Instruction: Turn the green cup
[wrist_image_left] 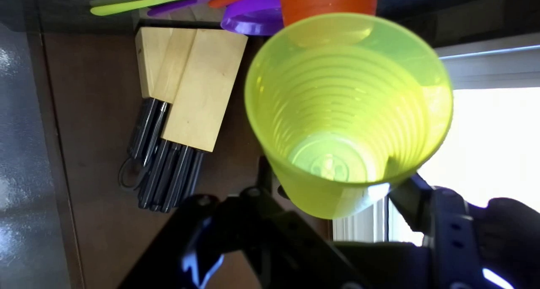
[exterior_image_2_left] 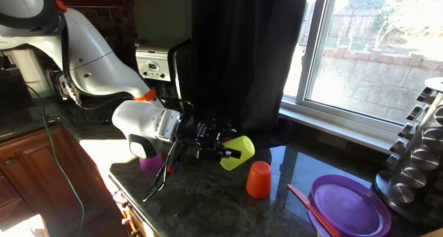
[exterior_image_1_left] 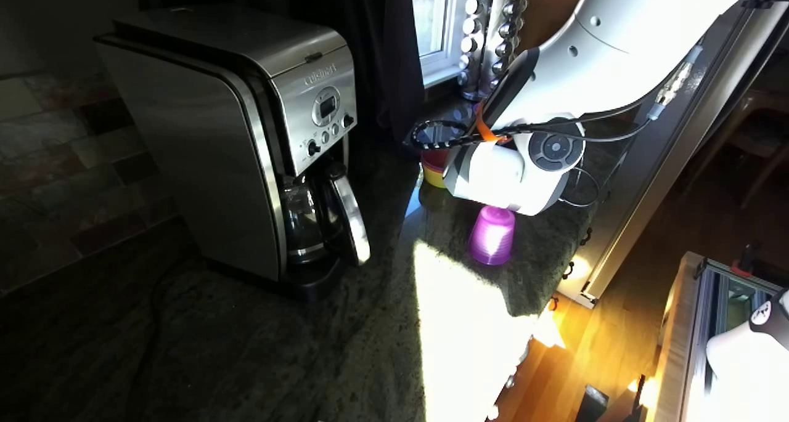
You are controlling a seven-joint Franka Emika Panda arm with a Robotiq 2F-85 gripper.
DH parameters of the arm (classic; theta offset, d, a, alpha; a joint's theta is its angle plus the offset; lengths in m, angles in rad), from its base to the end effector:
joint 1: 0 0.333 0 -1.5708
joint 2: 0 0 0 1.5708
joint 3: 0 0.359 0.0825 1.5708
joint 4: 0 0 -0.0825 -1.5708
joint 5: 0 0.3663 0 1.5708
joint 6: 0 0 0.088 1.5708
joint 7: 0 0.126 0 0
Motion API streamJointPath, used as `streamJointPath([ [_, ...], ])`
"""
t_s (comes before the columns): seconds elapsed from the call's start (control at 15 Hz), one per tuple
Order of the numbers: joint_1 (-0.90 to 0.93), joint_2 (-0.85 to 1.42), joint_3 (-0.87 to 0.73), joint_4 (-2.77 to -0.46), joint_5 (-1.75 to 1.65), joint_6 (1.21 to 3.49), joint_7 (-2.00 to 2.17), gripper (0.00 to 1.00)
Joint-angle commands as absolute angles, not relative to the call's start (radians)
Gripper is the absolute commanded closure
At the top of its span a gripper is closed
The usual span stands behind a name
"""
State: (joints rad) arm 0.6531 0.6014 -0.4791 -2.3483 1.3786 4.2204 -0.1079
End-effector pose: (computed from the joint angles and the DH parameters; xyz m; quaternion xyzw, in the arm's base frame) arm 0.4751 -0.0413 0.3269 0.6514 -0.4052 0.5693 0.2957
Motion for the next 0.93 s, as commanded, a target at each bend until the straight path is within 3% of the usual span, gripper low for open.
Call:
streamJointPath([
  [0.0,0.737,0.708,-0.574,-2.302,1.445,4.218,-0.109,0.57],
  [0.87,0.702,0.715,-0.517,-2.32,1.343,4.217,-0.057,0.57],
])
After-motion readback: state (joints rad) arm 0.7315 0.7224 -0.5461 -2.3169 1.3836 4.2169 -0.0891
